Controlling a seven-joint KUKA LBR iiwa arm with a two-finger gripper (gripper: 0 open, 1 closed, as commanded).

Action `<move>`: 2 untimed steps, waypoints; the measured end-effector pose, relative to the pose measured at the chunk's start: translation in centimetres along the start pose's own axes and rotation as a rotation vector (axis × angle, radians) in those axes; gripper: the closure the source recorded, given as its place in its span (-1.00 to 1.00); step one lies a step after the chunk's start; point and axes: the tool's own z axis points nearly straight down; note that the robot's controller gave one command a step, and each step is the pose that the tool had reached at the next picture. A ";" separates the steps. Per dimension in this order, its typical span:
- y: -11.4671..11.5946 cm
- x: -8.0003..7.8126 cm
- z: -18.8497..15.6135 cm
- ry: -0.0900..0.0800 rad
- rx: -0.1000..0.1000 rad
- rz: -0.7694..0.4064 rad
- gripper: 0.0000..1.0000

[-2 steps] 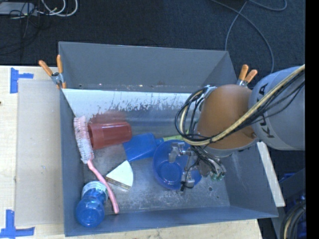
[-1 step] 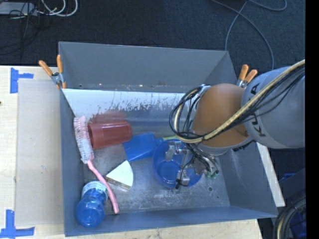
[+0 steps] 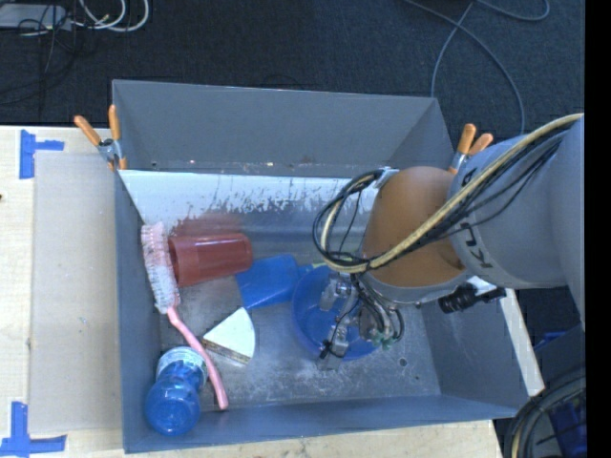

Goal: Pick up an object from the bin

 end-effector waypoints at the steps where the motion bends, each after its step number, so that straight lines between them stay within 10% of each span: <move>1: -0.2 -0.4 1.2 -0.001 -0.001 -0.125 -1.00; 2: -5.2 -4.0 -1.0 0.002 0.000 -0.103 1.00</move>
Offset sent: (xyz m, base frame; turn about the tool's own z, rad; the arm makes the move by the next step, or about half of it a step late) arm 0.0281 -0.0595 0.0108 -0.1047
